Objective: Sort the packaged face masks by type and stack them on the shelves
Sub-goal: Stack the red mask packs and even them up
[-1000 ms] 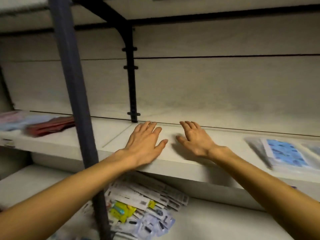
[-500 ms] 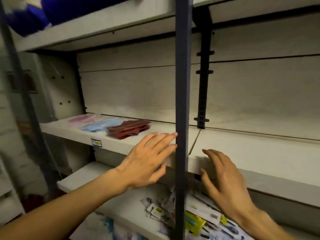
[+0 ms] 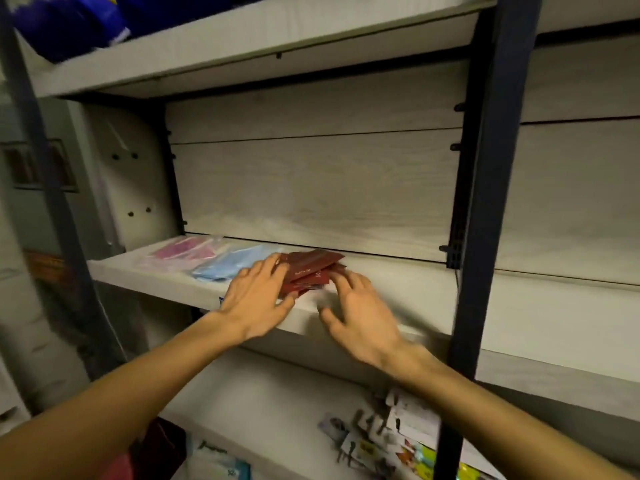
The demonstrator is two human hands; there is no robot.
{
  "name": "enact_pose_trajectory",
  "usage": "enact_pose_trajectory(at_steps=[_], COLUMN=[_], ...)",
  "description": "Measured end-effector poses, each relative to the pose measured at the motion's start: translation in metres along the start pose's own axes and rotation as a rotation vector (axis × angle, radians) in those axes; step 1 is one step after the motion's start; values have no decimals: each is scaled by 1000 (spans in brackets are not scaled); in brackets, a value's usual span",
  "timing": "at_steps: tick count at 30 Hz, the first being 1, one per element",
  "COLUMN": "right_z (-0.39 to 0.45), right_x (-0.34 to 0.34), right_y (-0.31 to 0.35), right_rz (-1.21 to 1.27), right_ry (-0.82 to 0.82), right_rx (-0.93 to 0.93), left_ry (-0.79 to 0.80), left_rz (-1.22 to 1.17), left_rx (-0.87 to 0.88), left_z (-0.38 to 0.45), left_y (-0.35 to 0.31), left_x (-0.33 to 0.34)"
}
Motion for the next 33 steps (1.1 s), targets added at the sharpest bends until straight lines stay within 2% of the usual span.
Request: enact_pose_trajectory(at_steps=[2, 6, 9, 16, 24, 28, 30, 33], right_z=[34, 78, 95, 121, 135, 138, 134, 132], right_x=[10, 24, 40, 65, 55, 56, 60, 64], right_y=[-5, -12, -12, -16, -1, 9, 9, 5], right_rz=[263, 994, 1237, 1029, 729, 916, 1007, 1042], right_ry=[70, 51, 213, 328, 119, 205, 188, 147], right_rx=[200, 642, 886, 978, 858, 916, 991, 1000], left_ry=[44, 172, 160, 127, 97, 115, 144, 189], left_rz=[-22, -167, -314, -519, -708, -850, -915, -1027], left_rx=[7, 97, 140, 237, 249, 156, 97, 37], left_z=[13, 28, 28, 35, 44, 45, 45, 46], left_y=[16, 41, 53, 78, 91, 92, 95, 98], left_x=[10, 29, 41, 58, 71, 67, 66, 64])
Point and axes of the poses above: each hand's wrist, its own z-axis towards the middle knuckle, its own x-axis out of the palm, y = z × x, the point moved 4 cm from there along z, towards the middle knuckle, and after that the axes turned 1 degree about z, right-handed, at the moved point
